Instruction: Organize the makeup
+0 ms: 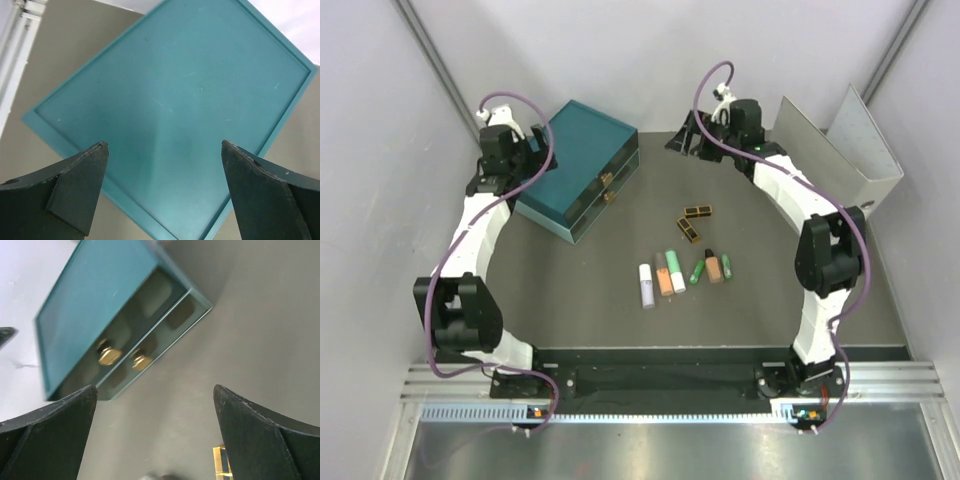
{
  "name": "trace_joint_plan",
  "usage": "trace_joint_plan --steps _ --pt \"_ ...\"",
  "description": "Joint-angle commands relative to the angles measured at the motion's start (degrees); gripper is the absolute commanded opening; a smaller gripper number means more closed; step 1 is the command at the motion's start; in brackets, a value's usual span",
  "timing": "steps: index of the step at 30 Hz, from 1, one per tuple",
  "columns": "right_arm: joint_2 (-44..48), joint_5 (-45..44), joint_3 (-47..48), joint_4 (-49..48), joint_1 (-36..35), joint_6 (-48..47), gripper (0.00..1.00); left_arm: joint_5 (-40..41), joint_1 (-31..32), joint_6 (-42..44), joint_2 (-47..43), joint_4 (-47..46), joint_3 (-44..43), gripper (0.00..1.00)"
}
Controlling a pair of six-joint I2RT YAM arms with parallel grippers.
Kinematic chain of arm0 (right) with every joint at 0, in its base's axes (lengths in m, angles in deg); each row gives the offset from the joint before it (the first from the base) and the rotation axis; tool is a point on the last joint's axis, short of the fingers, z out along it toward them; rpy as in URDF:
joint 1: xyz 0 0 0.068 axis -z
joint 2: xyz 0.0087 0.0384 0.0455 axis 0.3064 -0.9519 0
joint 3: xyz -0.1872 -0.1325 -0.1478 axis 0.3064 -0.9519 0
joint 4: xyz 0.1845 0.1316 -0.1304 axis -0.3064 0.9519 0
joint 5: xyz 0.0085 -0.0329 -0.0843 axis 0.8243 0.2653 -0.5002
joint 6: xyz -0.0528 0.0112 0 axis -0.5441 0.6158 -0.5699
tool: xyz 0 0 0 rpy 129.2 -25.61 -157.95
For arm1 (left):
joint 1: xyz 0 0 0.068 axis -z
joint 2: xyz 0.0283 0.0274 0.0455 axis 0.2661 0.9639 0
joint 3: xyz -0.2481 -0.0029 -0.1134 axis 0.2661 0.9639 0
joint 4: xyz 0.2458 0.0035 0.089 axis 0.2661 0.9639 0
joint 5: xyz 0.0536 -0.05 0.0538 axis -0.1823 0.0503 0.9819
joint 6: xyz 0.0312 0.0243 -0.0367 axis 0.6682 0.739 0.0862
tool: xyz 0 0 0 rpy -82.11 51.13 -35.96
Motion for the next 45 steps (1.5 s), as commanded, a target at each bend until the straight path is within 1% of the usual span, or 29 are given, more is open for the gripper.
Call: trace_joint_plan --steps 1,2,3,4,6,8,9,11,12,14,15,17,18,20,22,23,25,31,35,38,45 --pt "-3.79 7.76 5.60 -0.47 -0.99 12.23 1.00 -2.44 0.25 1.06 0.71 -3.65 -3.06 0.99" --pt "-4.50 9.33 6.21 -2.47 -1.07 14.16 1.00 -3.32 0.25 1.41 1.23 -4.17 -2.97 0.99" --pt "-5.12 10.31 6.22 -4.23 -1.25 18.53 1.00 -4.11 0.42 2.11 1.41 -5.22 -2.62 0.99" --pt "-6.26 11.10 5.96 -7.91 -1.43 21.01 1.00 -4.81 0.34 2.99 1.59 -5.84 -2.44 0.99" --pt "-7.40 13.21 5.95 -11.62 -2.21 26.88 1.00 -7.36 0.42 4.31 1.59 -7.34 -1.83 0.99" --pt "-9.16 15.31 6.30 -16.10 -2.74 30.42 0.97 -9.82 0.51 6.77 1.42 -8.31 -1.74 0.99" --pt "-9.69 15.93 6.39 -17.16 -3.44 33.31 0.96 -10.70 0.60 7.65 1.33 -8.75 -1.56 0.97" --pt "-11.10 16.90 6.74 -20.15 -3.97 35.70 0.93 -10.71 0.77 8.97 1.50 -8.93 -1.65 0.90" --pt "-12.06 17.69 6.83 -20.68 -4.50 37.54 0.91 -10.97 0.77 9.15 1.59 -8.58 -2.17 0.83" --pt "-13.12 18.57 7.36 -20.86 -5.03 38.87 0.90 -11.32 0.77 9.94 2.73 -6.57 -3.49 0.68" --pt "-13.91 18.75 7.36 -21.30 -5.38 40.27 0.90 -11.24 0.77 10.20 3.00 -5.77 -3.93 0.56" --pt "-14.87 19.71 6.83 -23.40 -5.99 42.38 0.89 -11.15 0.77 10.64 4.31 -3.41 -4.81 0.43" --pt "-16.01 20.33 6.83 -23.93 -6.52 44.65 0.88 -10.80 0.69 10.91 4.58 -2.61 -5.08 0.27" --pt "-16.90 21.47 5.70 -28.58 -7.05 48.00 0.87 -10.89 0.77 11.26 5.11 -1.81 -4.56 0.17" --pt "-17.51 21.30 4.47 -30.61 -7.67 50.91 0.85 -10.19 0.77 11.00 5.11 -2.24 -3.59 0.08" --pt "-17.87 21.48 4.46 -30.79 -7.75 51.35 0.85 -9.92 0.69 10.82 5.19 -2.33 -2.80 0.06" --pt "-19.09 21.48 4.64 -31.67 -8.19 53.02 0.82 -9.92 0.69 10.38 5.72 -1.99 -2.53 0.00" --pt "-22.35 21.30 7.18 -32.11 -8.98 56.45 0.73 -10.36 0.77 8.54 6.95 -0.84 -1.30 0.00" --pt "-24.37 20.86 7.54 -33.78 -9.95 59.61 0.72 -10.80 0.69 7.48 7.39 -0.32 -0.33 0.00" --pt "-26.13 20.51 7.54 -35.97 -11.27 63.12 0.68 -10.27 0.77 7.04 7.31 -1.01 1.15 0.00" --pt "-29.64 18.31 8.15 -41.25 -12.41 67.52 0.62 -11.06 0.77 6.17 7.13 -2.69 3.89 0.00"
